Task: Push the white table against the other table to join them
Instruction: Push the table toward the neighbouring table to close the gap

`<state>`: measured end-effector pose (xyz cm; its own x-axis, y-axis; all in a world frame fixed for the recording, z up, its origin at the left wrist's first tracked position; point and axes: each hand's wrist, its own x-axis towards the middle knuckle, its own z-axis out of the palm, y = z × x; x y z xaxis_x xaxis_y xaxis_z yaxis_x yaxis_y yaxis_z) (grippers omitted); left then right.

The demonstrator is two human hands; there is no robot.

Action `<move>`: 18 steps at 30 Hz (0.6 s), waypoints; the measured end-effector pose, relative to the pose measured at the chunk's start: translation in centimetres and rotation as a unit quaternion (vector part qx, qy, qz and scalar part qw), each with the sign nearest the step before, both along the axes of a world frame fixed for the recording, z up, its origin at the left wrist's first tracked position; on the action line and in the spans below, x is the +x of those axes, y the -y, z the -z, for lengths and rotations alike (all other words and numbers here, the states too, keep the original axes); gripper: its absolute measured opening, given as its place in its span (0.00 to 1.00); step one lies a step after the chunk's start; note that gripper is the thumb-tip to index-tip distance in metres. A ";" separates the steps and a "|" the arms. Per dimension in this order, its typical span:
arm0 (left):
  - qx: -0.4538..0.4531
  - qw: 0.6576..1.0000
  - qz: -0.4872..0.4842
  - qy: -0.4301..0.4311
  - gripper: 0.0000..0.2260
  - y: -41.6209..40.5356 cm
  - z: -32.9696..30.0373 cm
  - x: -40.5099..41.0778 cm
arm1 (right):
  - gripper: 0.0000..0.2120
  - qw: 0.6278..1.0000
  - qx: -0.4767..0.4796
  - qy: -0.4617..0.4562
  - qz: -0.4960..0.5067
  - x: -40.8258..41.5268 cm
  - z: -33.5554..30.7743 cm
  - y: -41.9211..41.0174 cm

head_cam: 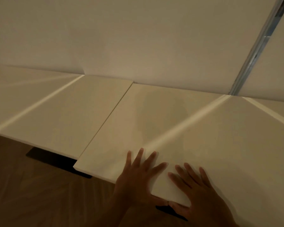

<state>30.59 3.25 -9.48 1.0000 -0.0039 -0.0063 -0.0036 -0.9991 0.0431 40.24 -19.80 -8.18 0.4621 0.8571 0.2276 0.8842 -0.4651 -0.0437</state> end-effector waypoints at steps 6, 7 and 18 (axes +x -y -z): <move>-0.010 1.000 -0.003 -0.020 0.46 0.0 -0.1 0.1 | 0.32 1.000 -0.004 0.009 -0.005 0.2 -0.5 0.0; -0.013 1.000 -0.005 -0.021 0.46 0.1 -0.1 0.0 | 0.30 1.000 -0.004 0.007 -0.004 0.1 -0.5 0.0; -0.052 0.998 0.007 -0.031 0.46 -0.2 -1.4 -0.8 | 0.33 0.997 -0.042 -0.063 0.030 -0.6 -0.7 -0.3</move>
